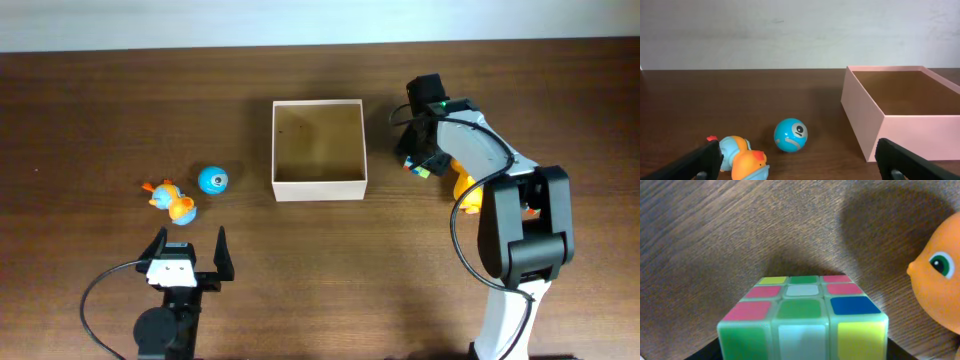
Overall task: Pack container
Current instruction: 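Lift the cube and carry it with right gripper over the box, then lower the cube into the box's left corner and open right gripper, then raise right gripper out of the box and move right, then lower right gripper onto the second Rubik's cube and grasp it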
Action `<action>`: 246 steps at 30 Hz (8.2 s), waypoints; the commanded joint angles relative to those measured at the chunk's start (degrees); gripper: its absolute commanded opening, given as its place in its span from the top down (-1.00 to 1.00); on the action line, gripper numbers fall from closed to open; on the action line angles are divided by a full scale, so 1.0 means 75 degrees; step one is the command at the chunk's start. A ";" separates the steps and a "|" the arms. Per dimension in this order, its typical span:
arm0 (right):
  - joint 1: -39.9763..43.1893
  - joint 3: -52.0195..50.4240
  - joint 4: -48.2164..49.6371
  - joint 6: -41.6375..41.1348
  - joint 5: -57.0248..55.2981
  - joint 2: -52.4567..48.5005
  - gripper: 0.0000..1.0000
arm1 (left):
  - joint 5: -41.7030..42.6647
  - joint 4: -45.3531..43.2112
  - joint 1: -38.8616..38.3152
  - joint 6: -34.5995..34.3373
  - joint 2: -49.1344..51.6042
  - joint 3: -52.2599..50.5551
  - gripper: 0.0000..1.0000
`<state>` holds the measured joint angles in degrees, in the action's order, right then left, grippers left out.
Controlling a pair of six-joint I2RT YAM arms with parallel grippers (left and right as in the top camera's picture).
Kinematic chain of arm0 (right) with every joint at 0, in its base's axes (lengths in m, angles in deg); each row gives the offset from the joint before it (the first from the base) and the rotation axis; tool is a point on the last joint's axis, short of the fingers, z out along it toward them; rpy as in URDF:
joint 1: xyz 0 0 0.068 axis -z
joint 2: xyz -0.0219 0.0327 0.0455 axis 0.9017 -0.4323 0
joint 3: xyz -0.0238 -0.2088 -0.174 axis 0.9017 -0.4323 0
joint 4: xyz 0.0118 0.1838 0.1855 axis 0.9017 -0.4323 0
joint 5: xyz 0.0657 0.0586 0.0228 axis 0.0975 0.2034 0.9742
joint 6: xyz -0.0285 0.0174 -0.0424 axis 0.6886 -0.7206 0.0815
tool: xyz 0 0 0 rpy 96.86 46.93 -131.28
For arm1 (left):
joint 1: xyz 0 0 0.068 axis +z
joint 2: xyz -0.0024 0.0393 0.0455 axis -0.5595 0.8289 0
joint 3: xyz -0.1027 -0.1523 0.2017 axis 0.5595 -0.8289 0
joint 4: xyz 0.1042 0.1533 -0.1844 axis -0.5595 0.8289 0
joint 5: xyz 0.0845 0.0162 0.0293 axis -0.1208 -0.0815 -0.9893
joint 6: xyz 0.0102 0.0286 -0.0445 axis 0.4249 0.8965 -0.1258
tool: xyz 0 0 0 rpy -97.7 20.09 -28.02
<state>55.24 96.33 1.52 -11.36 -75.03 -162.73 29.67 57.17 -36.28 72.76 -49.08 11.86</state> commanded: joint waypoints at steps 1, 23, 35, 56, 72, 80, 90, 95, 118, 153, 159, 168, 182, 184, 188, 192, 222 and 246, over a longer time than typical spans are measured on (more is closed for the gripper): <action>0.0023 0.0076 -0.0009 -0.0020 -0.0119 -0.0105 -0.24 | -0.0026 -0.0012 0.0047 0.0117 -0.0058 -0.0055 -0.99; 0.0029 0.0860 -0.0396 0.3392 0.1014 0.0073 -0.05 | -0.0026 -0.0012 0.0047 0.0117 -0.0058 -0.0055 -0.99; 0.0020 0.3389 -0.2375 0.5831 0.4048 0.0527 -0.05 | -0.0026 -0.0012 0.0047 0.0117 -0.0058 -0.0055 -0.99; -0.2448 0.4363 -0.1282 0.4672 0.4007 0.0525 -0.03 | -0.0026 -0.0012 0.0047 0.0117 -0.0058 -0.0055 -0.99; -0.3727 0.4348 -0.0568 0.2136 -0.0807 -0.0836 -0.01 | -0.0026 -0.0012 0.0047 0.0117 -0.0058 -0.0055 -0.99; -0.3727 0.4348 -0.0326 0.2049 -0.0807 -0.1343 -0.01 | -0.0026 -0.0012 0.0047 0.0117 -0.0058 -0.0055 -0.98; -0.3727 0.4348 0.0038 0.1813 -0.0813 -0.1443 -0.01 | -0.0026 -0.0012 0.0047 0.0117 -0.0058 -0.0055 -0.98; -0.3727 0.4348 0.0076 0.1547 -0.0831 -0.1600 -0.01 | -0.0026 -0.0012 0.0047 0.0117 -0.0058 -0.0055 -0.99; -0.3716 0.4348 0.0391 0.1483 -0.0845 -0.1909 -0.43 | -0.0026 -0.0012 0.0047 0.0117 -0.0058 -0.0055 -0.98; -0.3075 0.4334 -0.0070 0.2148 -0.0851 -0.2282 0.71 | -0.0026 -0.0012 0.0047 0.0117 -0.0058 -0.0055 -0.99; -0.3077 0.4331 0.0017 0.2180 -0.0833 -0.2372 0.71 | -0.0026 -0.0012 0.0047 0.0117 -0.0058 -0.0055 -0.99; -0.3077 0.4331 0.0382 0.2766 -0.0050 -0.2372 0.71 | -0.0026 -0.0012 0.0047 0.0117 -0.0058 -0.0055 -0.98; -0.3069 0.4336 0.0321 0.2952 0.0131 -0.2311 0.69 | -0.0026 -0.0012 0.0047 0.0117 -0.0058 -0.0055 -0.99; -0.3045 0.4336 0.0239 0.2952 -0.0117 -0.2259 0.53 | -0.0026 -0.0012 0.0047 0.0117 -0.0058 -0.0055 -0.99; -0.2955 0.4465 -0.0029 0.3075 -0.0291 -0.2159 0.32 | -0.0026 -0.0012 0.0047 0.0117 -0.0058 -0.0055 -0.98; -0.2876 0.4893 -0.0501 0.3334 -0.0289 -0.1955 0.27 | -0.0026 -0.0012 0.0047 0.0117 -0.0058 -0.0055 -0.98; 0.0326 1.0824 -0.6968 0.2407 0.0347 -0.1626 -0.36 | -0.0026 -0.0012 0.0047 0.0117 -0.0058 -0.0055 -0.99; 0.3060 0.2002 -0.4806 0.1378 0.0058 0.1585 -0.40 | -0.0026 -0.0012 0.0047 0.0117 -0.0058 -0.0055 -0.99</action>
<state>75.81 115.67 -37.06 -2.35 -80.56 -150.62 29.67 57.17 -36.24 72.76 -49.08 11.86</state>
